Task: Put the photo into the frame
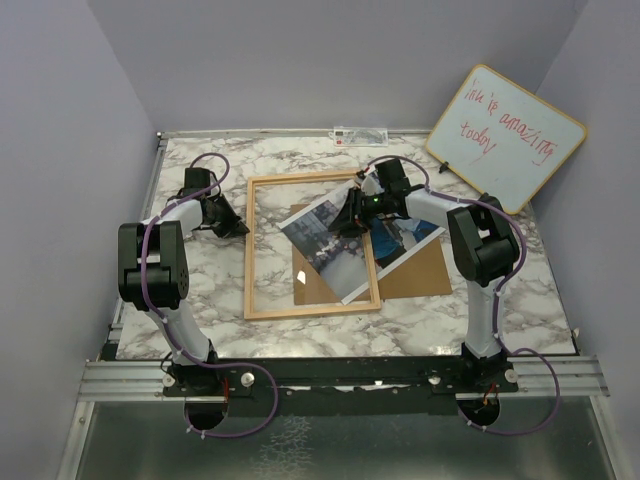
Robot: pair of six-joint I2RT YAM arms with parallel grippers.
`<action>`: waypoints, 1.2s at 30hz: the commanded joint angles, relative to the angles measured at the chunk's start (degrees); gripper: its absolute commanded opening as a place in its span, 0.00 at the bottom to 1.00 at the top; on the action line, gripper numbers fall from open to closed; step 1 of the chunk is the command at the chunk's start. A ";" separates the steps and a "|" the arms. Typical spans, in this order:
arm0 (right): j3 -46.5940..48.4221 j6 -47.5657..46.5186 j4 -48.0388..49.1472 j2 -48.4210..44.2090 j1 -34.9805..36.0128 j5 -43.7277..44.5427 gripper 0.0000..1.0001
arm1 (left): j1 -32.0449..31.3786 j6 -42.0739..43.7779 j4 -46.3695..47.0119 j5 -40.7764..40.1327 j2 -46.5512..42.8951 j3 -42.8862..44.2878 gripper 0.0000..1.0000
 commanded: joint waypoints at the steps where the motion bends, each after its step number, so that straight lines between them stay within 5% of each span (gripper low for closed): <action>1: 0.44 0.78 2.24 1.47 0.18 -0.75 0.36 | -0.01 1.95 -1.44 -6.88 3.07 -1.81 0.09; 16: 2.93 -1.58 -6.93 -0.09 0.21 2.92 0.67 | -0.01 1.69 -1.53 -6.74 2.94 -1.39 0.10; 36: 1.23 -2.43 -19.16 -6.49 -0.17 14.84 0.71 | -0.01 2.04 -2.67 -7.49 2.50 -1.02 0.11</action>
